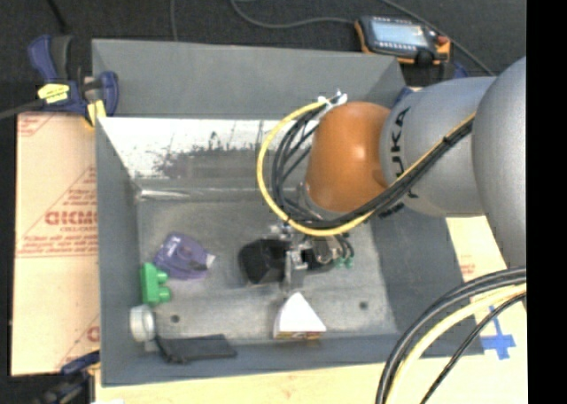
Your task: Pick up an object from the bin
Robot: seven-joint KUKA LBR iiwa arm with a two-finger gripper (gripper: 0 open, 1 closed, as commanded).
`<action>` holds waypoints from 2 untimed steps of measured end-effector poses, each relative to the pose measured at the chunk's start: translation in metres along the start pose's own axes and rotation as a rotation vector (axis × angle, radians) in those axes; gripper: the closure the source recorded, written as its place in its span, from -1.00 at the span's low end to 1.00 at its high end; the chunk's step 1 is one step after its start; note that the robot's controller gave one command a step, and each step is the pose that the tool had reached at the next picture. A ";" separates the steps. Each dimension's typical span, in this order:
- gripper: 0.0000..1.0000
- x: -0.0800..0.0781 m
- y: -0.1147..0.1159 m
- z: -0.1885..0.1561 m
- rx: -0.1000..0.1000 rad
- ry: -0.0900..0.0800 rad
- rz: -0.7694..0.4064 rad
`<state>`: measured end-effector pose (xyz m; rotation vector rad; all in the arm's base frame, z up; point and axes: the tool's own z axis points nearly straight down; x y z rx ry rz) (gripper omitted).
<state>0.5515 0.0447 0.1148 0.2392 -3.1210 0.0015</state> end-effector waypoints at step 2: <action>1.00 -0.014 0.010 -0.041 -0.001 0.006 -0.029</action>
Offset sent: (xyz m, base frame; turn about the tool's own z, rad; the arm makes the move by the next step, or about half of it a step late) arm 0.0247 -0.0041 0.1071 -0.0451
